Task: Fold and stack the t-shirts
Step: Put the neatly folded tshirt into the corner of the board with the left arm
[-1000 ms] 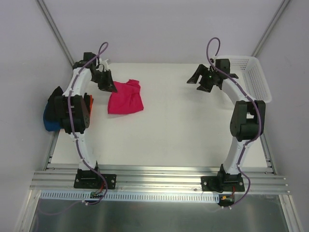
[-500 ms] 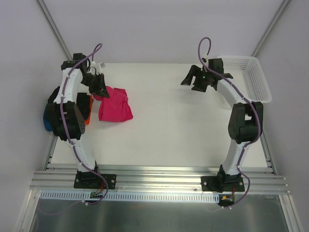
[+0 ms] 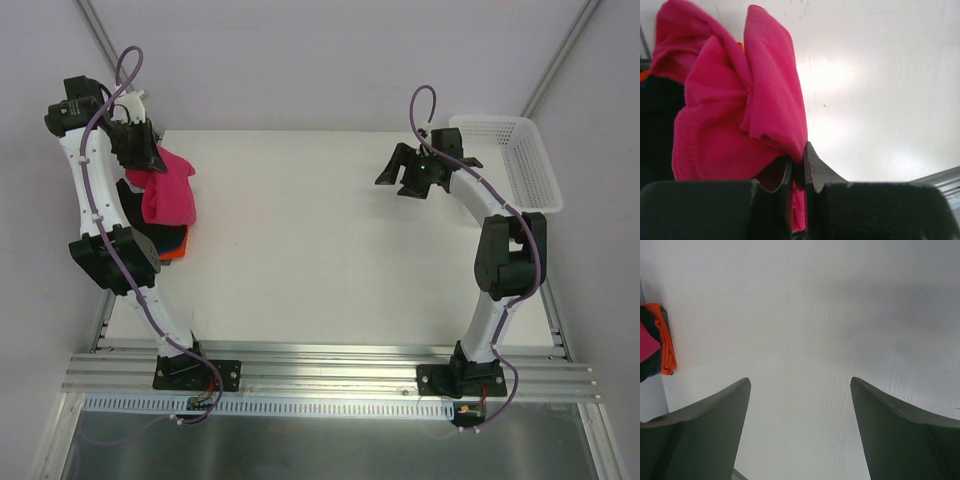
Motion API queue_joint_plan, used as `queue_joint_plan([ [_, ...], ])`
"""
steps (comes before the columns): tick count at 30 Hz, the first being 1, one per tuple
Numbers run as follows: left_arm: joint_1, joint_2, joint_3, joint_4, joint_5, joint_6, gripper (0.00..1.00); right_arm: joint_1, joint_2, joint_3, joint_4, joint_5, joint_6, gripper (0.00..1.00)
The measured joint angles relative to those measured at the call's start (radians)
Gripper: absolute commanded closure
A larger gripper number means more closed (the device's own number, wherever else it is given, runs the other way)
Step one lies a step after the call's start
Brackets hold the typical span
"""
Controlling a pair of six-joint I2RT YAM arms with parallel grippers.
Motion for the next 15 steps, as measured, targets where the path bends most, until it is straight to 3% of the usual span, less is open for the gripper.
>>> queue_joint_plan([
  [4,0.007,-0.005,0.025,-0.006,-0.022,0.031,1.00,0.000,0.000,-0.008,0.002,0.000,0.000,0.14],
  [15,0.011,-0.023,-0.079,-0.027,-0.036,0.066,1.00,-0.002,-0.040,-0.051,0.006,0.000,-0.001,0.14],
])
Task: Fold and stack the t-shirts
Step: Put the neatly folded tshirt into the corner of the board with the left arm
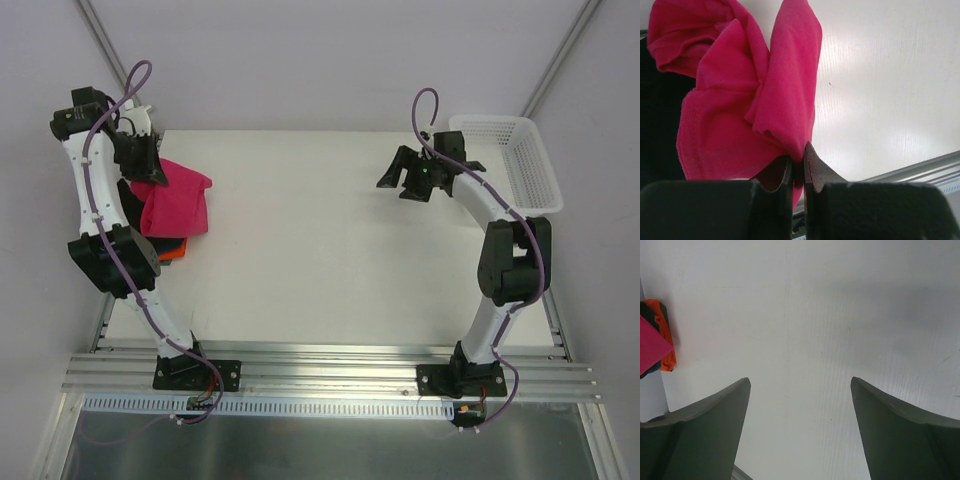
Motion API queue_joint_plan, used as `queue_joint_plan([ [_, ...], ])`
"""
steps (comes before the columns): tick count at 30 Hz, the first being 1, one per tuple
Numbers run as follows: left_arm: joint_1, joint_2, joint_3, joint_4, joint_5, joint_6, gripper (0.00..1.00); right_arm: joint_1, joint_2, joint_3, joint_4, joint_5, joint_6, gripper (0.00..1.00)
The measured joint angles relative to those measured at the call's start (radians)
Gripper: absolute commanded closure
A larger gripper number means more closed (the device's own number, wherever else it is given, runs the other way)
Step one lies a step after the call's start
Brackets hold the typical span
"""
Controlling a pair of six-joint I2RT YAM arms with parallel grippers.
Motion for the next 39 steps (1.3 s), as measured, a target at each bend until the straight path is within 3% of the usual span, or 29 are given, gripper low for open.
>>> queue_joint_plan([
  [20,0.127,-0.135,-0.019,-0.010,-0.076,0.058,1.00,-0.010,-0.031,-0.026,0.014,0.000,0.000,0.14],
  [39,0.181,0.202,0.170,-0.010,-0.324,-0.023,1.00,-0.068,-0.089,-0.126,0.021,-0.003,-0.001,0.14],
])
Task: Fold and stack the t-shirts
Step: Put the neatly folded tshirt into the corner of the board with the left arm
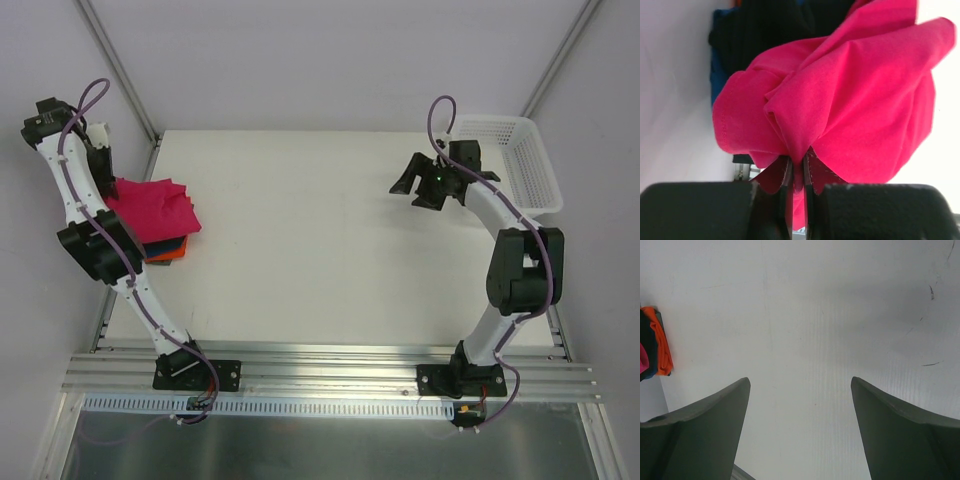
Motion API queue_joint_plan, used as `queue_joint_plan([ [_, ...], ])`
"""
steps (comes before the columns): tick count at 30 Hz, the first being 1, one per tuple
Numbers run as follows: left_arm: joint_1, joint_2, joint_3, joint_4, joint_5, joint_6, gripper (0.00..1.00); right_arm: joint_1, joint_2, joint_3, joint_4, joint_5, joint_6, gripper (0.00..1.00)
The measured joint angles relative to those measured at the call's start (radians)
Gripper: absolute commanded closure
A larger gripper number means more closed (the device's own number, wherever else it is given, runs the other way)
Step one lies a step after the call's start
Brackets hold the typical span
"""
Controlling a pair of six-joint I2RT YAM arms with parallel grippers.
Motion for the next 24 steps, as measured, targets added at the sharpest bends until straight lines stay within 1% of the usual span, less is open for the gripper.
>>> queue_joint_plan([
  [6,-0.003,0.060,0.060,-0.002,-0.092,-0.026,1.00,-0.007,-0.019,-0.013,0.002,0.000,0.000,0.14],
  [12,-0.046,0.133,0.105,0.000,-0.183,-0.031,1.00,-0.012,-0.023,-0.018,0.002,-0.001,0.000,0.14],
  [13,-0.059,0.144,0.109,0.001,-0.196,-0.031,0.97,-0.014,-0.026,-0.023,0.002,-0.001,0.000,0.14],
  [14,-0.074,0.153,0.114,0.002,-0.214,-0.031,0.59,-0.017,-0.030,-0.028,0.000,-0.001,0.000,0.14],
  [15,-0.089,0.161,0.116,0.005,-0.232,-0.029,0.40,-0.020,-0.033,-0.032,-0.001,-0.001,0.000,0.14],
  [16,-0.105,0.166,0.117,0.009,-0.244,-0.032,0.28,-0.023,-0.037,-0.036,0.000,-0.001,0.000,0.14],
  [17,-0.117,0.171,0.117,0.012,-0.254,-0.042,0.15,-0.026,-0.041,-0.041,0.000,-0.001,0.000,0.13],
  [18,-0.132,0.175,0.117,0.017,-0.266,-0.048,0.11,-0.030,-0.047,-0.047,0.000,-0.001,0.000,0.13],
  [19,-0.148,0.176,0.117,0.022,-0.275,-0.054,0.03,-0.033,-0.051,-0.050,-0.002,-0.001,0.000,0.13],
  [20,-0.163,0.177,0.118,0.027,-0.286,-0.055,0.01,-0.037,-0.057,-0.055,-0.001,-0.001,-0.001,0.11],
  [23,-0.201,0.177,0.138,0.038,-0.317,-0.058,0.01,-0.051,-0.074,-0.063,-0.006,0.001,-0.016,0.08],
  [24,-0.216,0.176,0.150,0.048,-0.325,-0.058,0.01,-0.055,-0.079,-0.063,-0.006,0.002,-0.024,0.05],
])
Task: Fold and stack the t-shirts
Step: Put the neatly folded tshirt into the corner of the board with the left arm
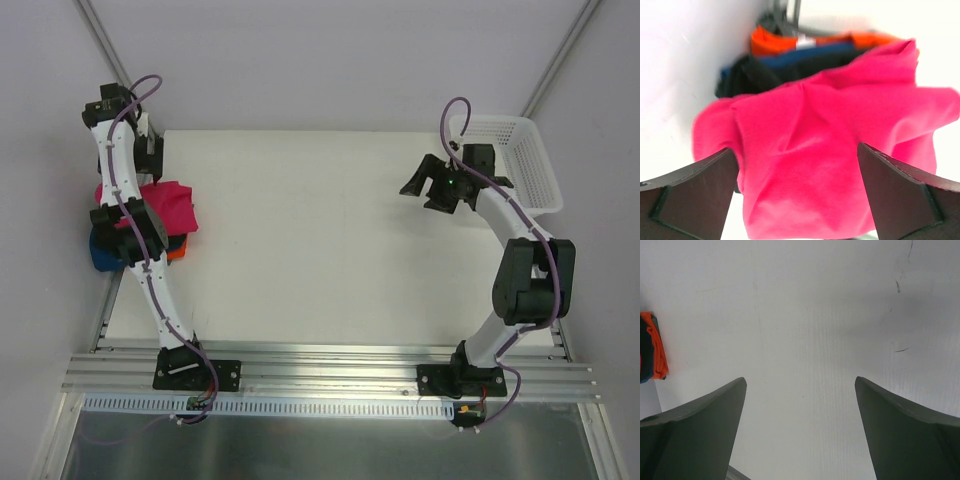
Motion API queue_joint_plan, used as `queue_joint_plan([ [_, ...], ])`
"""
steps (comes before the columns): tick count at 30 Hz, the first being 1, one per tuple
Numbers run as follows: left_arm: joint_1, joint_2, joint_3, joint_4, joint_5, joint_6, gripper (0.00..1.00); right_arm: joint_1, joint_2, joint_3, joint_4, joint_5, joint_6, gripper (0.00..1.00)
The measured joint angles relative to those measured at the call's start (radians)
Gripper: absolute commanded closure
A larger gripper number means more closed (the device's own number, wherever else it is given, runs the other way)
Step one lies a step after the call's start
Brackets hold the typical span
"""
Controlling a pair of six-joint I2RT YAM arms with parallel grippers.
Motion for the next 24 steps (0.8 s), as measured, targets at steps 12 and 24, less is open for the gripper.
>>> queue_joint_plan([
  [12,-0.210,-0.187,-0.056,0.491,-0.081,0.111,0.01,-0.018,-0.027,0.031,-0.035,0.029,-0.103,0.00],
  [24,-0.416,-0.355,-0.433,0.555,0.181,-0.112,0.01,-0.080,-0.094,0.085,-0.237,0.023,-0.230,0.00],
])
